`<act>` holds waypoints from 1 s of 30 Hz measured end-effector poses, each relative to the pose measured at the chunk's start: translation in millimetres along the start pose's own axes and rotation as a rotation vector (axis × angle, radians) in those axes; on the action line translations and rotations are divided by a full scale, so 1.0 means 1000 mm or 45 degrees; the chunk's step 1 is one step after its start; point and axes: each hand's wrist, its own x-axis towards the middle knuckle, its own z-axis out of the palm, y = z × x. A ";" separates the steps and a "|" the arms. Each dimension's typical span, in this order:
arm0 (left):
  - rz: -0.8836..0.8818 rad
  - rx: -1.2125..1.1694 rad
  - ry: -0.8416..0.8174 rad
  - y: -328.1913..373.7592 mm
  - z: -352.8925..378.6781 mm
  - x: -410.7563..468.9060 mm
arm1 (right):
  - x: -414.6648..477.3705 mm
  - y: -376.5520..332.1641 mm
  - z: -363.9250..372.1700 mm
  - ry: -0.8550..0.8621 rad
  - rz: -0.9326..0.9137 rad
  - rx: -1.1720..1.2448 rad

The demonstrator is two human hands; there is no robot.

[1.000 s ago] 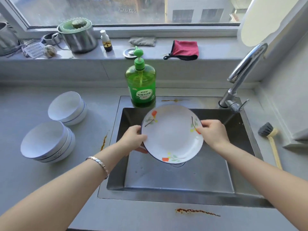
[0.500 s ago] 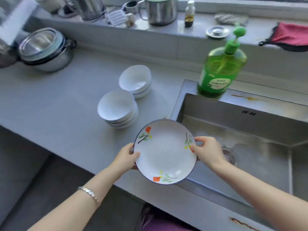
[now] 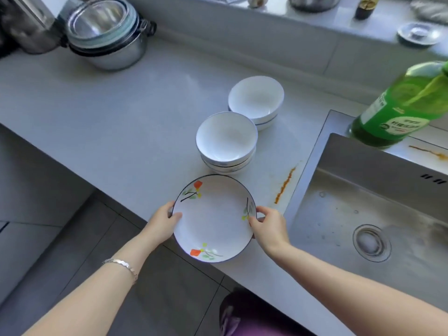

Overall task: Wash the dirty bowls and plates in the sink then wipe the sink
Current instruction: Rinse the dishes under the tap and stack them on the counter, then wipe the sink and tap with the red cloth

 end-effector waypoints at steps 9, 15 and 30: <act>0.118 0.359 0.401 0.016 0.016 -0.012 | 0.008 -0.013 -0.006 -0.188 0.038 0.098; 0.651 0.298 0.051 0.094 0.086 -0.035 | 0.006 0.019 -0.079 -0.378 0.146 -0.171; 0.657 0.768 -0.586 0.269 0.320 -0.079 | -0.059 0.189 -0.366 0.226 0.376 -0.437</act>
